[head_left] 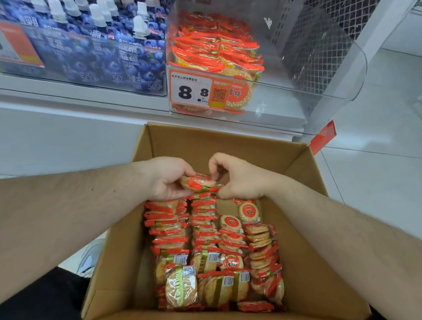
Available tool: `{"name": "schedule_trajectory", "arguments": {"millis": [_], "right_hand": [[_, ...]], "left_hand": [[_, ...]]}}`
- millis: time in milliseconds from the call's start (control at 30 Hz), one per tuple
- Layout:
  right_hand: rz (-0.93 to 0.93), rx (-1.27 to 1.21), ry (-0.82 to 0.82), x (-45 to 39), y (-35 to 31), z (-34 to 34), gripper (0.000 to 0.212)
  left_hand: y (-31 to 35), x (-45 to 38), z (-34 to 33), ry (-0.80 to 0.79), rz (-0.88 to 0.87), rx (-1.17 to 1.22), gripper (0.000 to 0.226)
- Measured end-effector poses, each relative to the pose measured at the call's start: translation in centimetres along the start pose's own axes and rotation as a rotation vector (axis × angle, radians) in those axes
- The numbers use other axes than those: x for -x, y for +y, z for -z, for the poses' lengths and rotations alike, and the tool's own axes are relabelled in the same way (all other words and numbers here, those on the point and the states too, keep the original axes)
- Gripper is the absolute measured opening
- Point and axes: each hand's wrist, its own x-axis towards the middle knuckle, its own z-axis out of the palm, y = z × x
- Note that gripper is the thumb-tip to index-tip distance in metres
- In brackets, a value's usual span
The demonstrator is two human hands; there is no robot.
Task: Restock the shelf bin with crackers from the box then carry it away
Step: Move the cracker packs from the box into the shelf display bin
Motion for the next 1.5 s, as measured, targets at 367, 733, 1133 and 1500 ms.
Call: {"name": "schedule_trajectory", "arguments": {"millis": [367,733,1133,1500], "right_hand": [[-0.529,0.464,-0.696,1.1,12.8,-14.2,0.032],[-0.321,0.511,-0.277,1.4,9.2,-4.3,0.023],[0.388,0.443,0.829,8.3,2.8,2.5,0.042],[0.432,0.495,0.578,7.8,0.3,1.0,0.025]], "left_hand": [[-0.1,0.1,-0.3,0.078,-0.181,-0.313,0.019],[0.8,0.5,-0.2,0.075,-0.280,-0.287,0.022],[3.2,2.9,-1.1,0.075,-0.462,-0.100,0.029],[3.3,6.1,-2.6,-0.136,-0.636,-0.064,0.049]]}}
